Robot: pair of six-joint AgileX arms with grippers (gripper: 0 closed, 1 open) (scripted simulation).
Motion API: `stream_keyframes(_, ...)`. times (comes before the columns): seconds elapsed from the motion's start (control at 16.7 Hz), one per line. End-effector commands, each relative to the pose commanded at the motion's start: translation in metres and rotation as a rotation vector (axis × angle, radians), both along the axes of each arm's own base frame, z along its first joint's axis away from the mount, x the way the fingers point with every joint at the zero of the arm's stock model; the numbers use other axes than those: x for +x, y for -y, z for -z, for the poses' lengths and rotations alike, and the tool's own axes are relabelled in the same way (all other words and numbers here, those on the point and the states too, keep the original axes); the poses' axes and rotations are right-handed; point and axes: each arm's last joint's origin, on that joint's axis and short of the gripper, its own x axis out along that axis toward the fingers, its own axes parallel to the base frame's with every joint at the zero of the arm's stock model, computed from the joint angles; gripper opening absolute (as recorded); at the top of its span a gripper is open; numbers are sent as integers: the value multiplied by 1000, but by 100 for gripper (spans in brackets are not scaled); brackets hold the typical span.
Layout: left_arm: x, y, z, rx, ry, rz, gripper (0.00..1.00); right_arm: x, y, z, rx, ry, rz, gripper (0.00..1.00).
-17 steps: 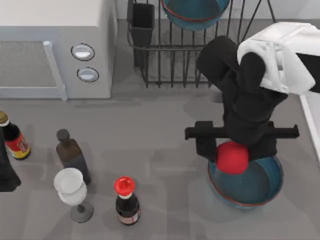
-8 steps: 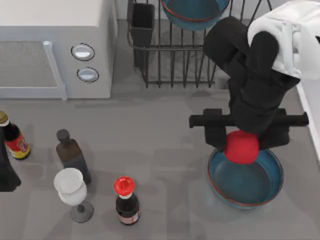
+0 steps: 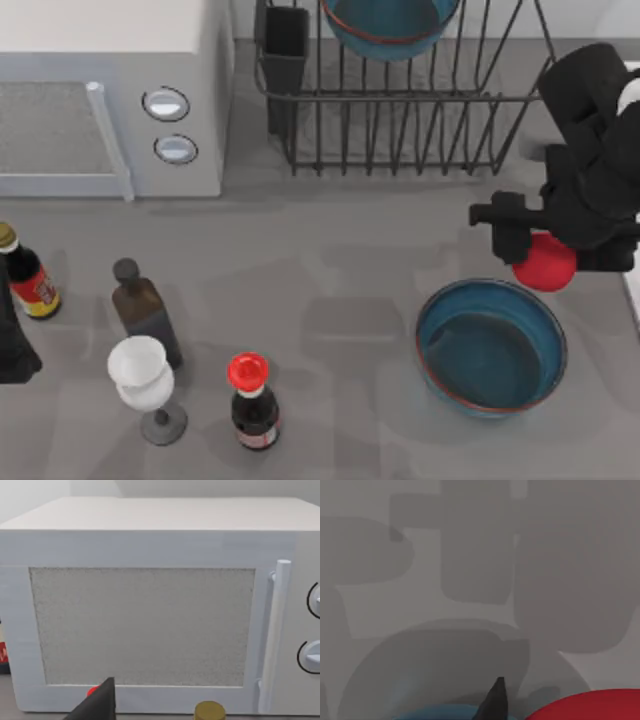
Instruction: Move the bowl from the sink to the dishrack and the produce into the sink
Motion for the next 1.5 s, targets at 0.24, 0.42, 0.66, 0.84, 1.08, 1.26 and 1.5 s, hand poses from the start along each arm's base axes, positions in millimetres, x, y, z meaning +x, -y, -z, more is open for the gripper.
stream_keyframes(0.24, 0, 0, 0, 0, 0, 0, 100, 15, 79, 26, 91, 280, 68, 0)
stream_keyframes(0.42, 0, 0, 0, 0, 0, 0, 100, 11, 140, 27, 108, 578, 110, 0)
stream_keyframes(0.66, 0, 0, 0, 0, 0, 0, 100, -15, 205, 5, 33, 956, 120, 0)
stream_keyframes(0.84, 0, 0, 0, 0, 0, 0, 100, -38, 235, -20, -61, 1177, 91, 0)
stream_keyframes(1.08, 0, 0, 0, 0, 0, 0, 100, -56, 252, -44, -152, 1333, 46, 0)
stream_keyframes(1.26, 0, 0, 0, 0, 0, 0, 100, -57, 252, -45, -157, 1341, 44, 0)
stream_keyframes(1.5, 0, 0, 0, 0, 0, 0, 100, -55, 253, -42, -154, 1338, 45, 0)
